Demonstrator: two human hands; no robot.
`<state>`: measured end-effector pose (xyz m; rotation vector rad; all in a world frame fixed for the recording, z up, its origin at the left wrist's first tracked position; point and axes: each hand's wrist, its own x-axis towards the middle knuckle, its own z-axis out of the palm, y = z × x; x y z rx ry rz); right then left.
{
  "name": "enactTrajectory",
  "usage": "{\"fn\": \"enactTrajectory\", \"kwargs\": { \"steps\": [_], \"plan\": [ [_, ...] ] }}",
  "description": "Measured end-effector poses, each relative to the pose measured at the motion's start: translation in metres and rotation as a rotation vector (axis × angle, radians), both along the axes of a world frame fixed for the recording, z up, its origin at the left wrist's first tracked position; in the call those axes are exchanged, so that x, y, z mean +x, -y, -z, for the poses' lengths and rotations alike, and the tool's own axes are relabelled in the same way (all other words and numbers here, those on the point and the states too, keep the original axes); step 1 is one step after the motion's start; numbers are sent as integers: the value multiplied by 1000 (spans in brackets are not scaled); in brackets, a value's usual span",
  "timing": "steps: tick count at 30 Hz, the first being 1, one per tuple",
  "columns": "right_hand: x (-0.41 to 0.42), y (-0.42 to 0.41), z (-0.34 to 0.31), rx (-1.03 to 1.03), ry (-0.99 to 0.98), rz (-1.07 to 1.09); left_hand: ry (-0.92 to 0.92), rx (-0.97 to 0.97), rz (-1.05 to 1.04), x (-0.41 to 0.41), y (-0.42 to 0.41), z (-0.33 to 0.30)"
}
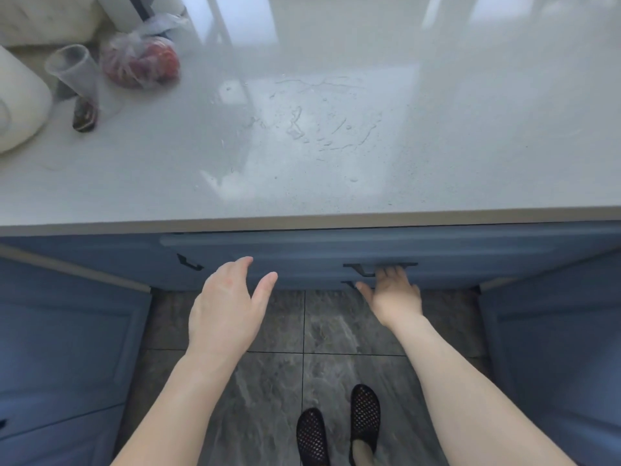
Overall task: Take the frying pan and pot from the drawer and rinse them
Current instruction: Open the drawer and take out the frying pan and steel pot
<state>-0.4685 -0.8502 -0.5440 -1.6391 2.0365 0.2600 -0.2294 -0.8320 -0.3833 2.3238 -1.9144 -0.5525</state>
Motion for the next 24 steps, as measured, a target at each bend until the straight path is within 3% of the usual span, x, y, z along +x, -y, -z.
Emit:
{"fn": "enactTrajectory", "kwargs": {
  "steps": [17,22,24],
  "plan": [
    [3,-24,-8,29,-71,-58,61,37,20,15,-5,14],
    [6,-69,-23,71,39,35,88,20,-7,15,-11,30],
    [6,-97,-44,-37,132,145,91,60,-19,17,-18,39]
  ]
}}
